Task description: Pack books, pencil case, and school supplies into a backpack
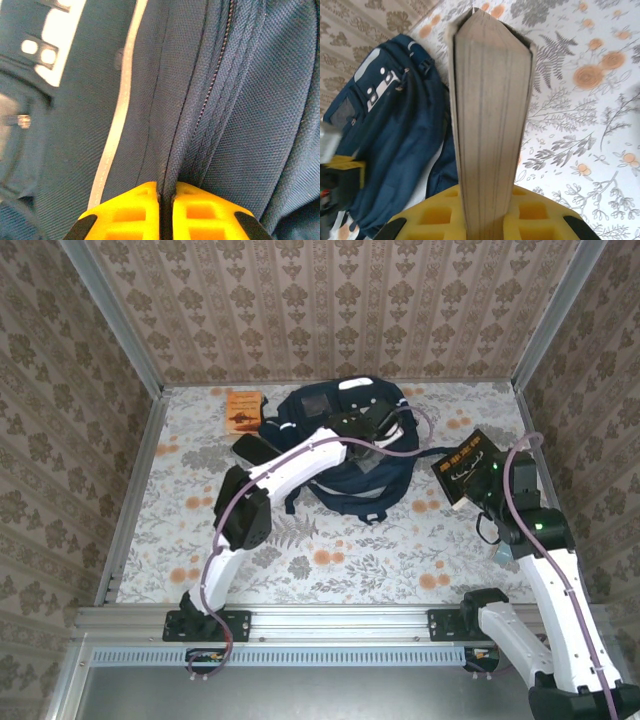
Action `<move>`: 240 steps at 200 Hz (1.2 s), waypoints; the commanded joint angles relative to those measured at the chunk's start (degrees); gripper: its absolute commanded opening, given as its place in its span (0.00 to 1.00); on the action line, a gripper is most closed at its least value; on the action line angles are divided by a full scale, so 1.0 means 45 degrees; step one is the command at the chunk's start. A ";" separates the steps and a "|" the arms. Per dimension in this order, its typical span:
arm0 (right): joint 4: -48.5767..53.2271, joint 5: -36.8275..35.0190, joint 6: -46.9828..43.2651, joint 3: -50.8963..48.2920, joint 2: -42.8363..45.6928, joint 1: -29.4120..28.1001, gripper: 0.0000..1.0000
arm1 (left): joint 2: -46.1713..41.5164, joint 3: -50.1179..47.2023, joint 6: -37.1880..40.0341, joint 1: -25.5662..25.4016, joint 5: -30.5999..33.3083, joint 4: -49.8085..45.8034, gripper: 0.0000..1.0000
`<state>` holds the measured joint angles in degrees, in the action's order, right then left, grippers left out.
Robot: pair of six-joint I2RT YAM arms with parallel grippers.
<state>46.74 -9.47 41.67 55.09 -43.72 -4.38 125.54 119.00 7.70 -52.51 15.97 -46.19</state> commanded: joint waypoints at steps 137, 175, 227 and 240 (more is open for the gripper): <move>-0.3593 0.5911 0.1363 -0.1264 -0.0140 0.0033 0.04 | -0.3491 -0.1695 -0.1127 -0.0030 0.1728 0.6578 0.05; -0.6249 0.7133 0.2888 -0.2400 -0.0925 0.0017 0.04 | -0.4185 -0.2437 -0.1318 -0.0069 0.0945 0.6914 0.05; -1.0964 0.6873 0.4968 -0.3540 -0.2275 -0.0184 0.03 | -0.4573 -0.2833 -0.1475 -0.0147 0.0671 0.6848 0.05; -1.1671 0.6496 0.5219 -0.3619 -0.2767 -0.0393 0.03 | -0.4650 -0.2914 -0.1515 -0.0165 0.0651 0.6857 0.05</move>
<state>10.68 20.53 60.29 38.65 -54.11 -4.89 109.82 105.06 3.18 -52.56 18.98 -23.97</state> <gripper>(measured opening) 0.159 0.062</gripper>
